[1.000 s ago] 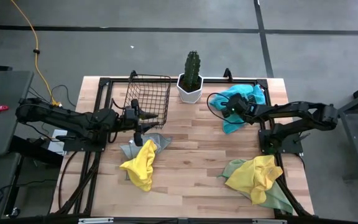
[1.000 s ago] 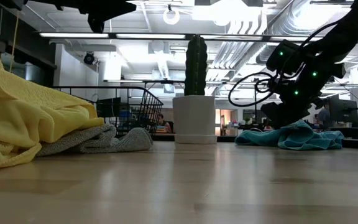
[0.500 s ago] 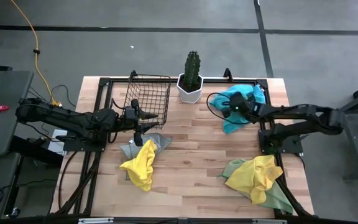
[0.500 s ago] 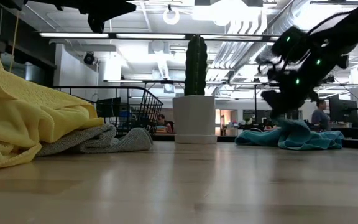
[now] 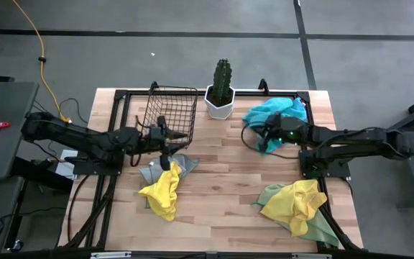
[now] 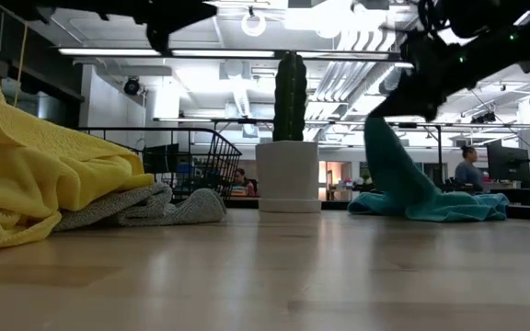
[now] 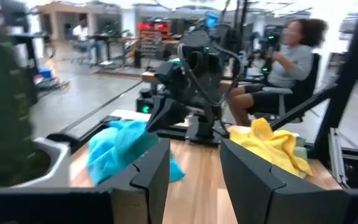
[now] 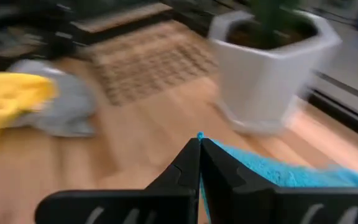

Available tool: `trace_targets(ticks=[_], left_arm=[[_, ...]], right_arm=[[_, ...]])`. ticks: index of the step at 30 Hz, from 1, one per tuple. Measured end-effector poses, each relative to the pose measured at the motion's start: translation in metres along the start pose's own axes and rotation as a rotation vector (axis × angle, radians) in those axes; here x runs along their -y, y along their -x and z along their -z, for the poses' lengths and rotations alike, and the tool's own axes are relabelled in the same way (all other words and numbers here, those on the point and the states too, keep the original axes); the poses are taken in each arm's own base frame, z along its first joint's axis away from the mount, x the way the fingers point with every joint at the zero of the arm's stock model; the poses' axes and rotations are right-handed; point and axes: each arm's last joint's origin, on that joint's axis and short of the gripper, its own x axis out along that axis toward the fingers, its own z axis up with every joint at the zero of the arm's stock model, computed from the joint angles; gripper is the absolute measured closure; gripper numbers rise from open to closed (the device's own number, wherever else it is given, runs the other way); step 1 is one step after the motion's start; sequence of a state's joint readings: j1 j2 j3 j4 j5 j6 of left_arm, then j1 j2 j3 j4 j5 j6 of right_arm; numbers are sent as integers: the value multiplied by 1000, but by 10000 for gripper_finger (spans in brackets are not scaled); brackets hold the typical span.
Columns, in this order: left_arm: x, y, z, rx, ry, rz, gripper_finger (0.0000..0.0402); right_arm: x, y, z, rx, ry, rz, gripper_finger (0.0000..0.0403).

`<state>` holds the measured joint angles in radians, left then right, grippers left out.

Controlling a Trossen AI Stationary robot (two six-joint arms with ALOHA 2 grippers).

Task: Fold microfiber towels
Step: Fold the top blue microfiber towel on the table

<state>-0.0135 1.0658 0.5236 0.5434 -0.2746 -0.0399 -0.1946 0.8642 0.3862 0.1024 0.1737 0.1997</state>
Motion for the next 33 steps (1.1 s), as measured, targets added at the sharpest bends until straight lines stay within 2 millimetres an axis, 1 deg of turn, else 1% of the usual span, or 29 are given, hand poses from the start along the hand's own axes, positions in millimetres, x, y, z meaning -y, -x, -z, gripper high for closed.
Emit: trace_targets(ticks=[2,5,8,12,17,22,27,30,33], left_arm=[[4,-11,7,-5,-42,28,270],[10,-33,11,-41,-87,35,270],[17,-58,16,-97,-124,33,270],[25,-90,29,-194,-193,37,270],[33,-121,49,-261,-277,33,270],[37,-142,65,-285,-355,24,270],[40,-156,80,-317,-424,11,270],[42,-163,84,-322,-441,14,270],[42,-164,84,-322,-442,14,270]], right_arm=[[-8,-3,-2,31,16,-77,402],[-19,-7,-4,66,27,-187,402],[-27,-11,-4,76,31,-278,403],[-35,-16,-1,63,10,-347,403],[-49,-20,6,39,2,-427,403],[-62,-24,11,44,11,-478,403],[-68,-30,16,34,11,-496,403],[-68,-34,20,18,4,-494,403],[-69,-36,22,7,1,-511,403]])
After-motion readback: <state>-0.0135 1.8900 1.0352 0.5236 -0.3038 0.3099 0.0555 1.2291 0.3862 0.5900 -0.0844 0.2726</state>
